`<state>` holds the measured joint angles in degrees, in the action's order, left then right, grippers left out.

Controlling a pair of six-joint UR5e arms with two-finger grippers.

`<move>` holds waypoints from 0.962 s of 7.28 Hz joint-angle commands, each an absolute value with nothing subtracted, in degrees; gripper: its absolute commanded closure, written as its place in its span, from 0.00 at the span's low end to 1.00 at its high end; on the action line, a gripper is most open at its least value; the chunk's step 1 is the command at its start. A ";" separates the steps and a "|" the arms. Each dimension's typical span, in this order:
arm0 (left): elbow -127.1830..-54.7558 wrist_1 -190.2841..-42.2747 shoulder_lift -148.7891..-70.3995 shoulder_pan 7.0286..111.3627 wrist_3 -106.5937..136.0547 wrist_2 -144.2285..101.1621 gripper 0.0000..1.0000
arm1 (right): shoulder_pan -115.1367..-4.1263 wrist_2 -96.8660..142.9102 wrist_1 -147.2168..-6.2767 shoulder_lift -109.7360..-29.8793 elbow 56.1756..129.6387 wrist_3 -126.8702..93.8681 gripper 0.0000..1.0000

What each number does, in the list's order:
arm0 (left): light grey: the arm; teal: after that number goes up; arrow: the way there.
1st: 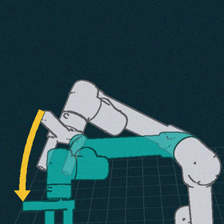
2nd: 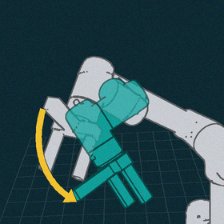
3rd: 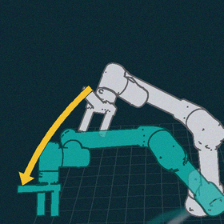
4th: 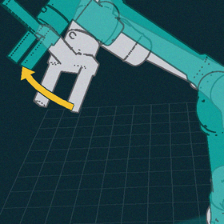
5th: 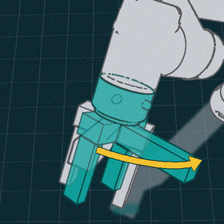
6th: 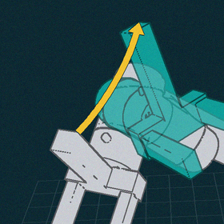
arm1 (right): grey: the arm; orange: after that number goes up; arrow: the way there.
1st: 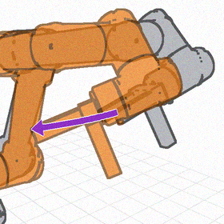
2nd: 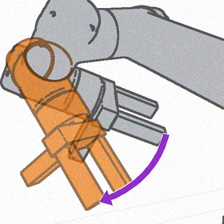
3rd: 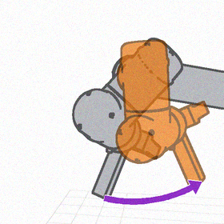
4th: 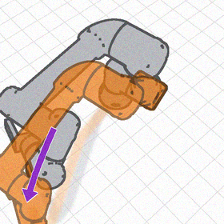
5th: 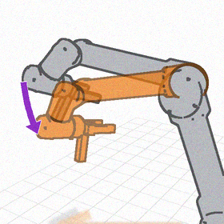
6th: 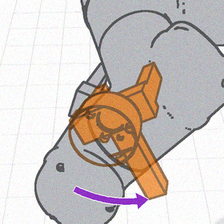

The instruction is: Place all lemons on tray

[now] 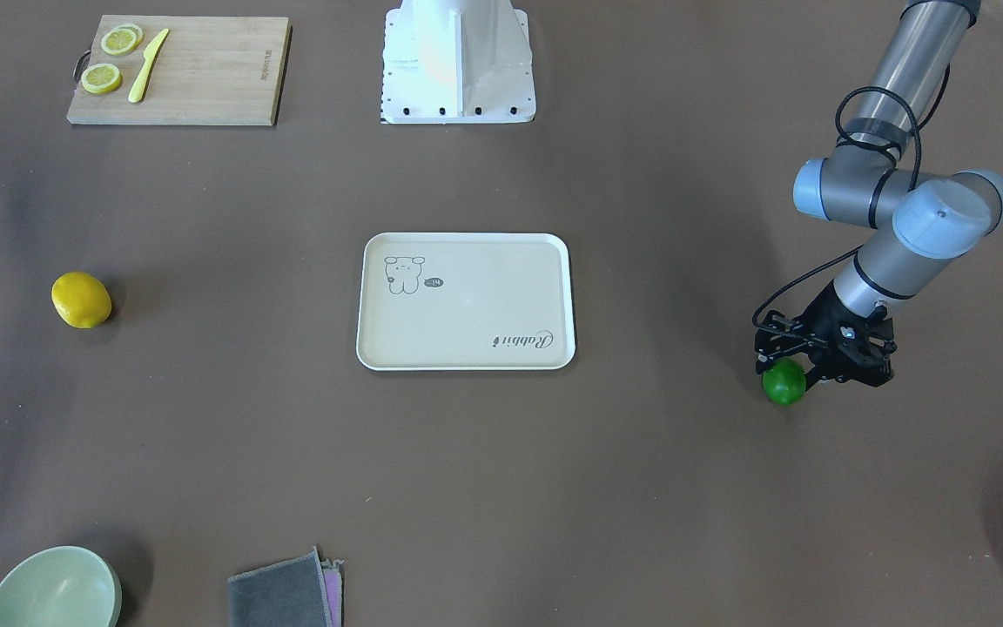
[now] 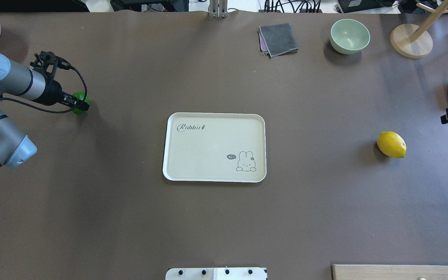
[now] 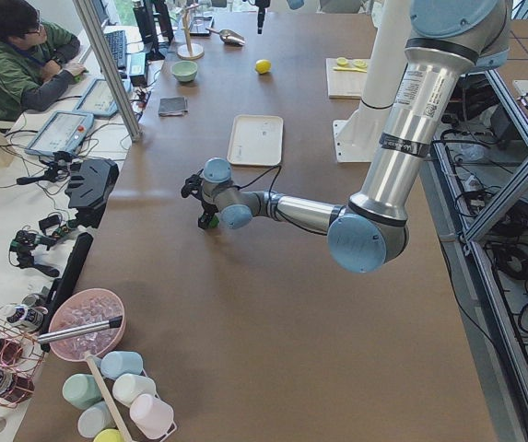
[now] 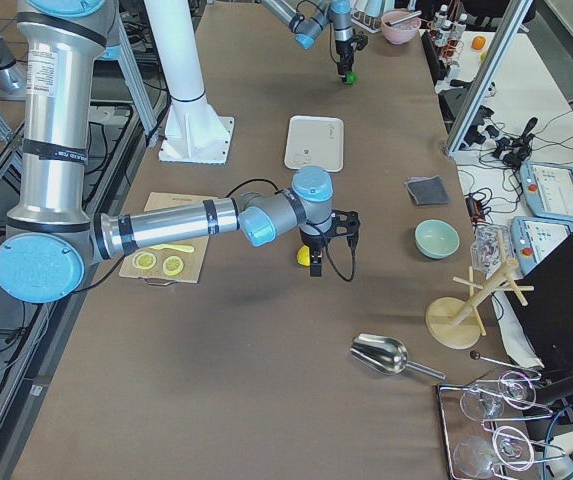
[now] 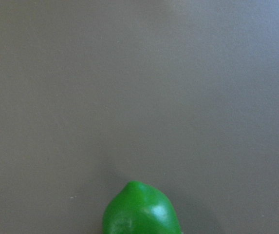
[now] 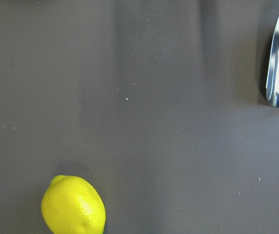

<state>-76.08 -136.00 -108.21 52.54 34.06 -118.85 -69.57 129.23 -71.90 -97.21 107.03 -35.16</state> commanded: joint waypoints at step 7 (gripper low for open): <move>-84.90 -138.52 -114.06 37.23 61.21 -107.98 1.00 | -68.29 128.50 -71.89 -97.21 107.40 -34.63 0.00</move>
<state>-83.73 -138.22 -112.11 43.28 55.07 -113.66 -68.71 128.67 -71.91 -97.21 107.40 -34.64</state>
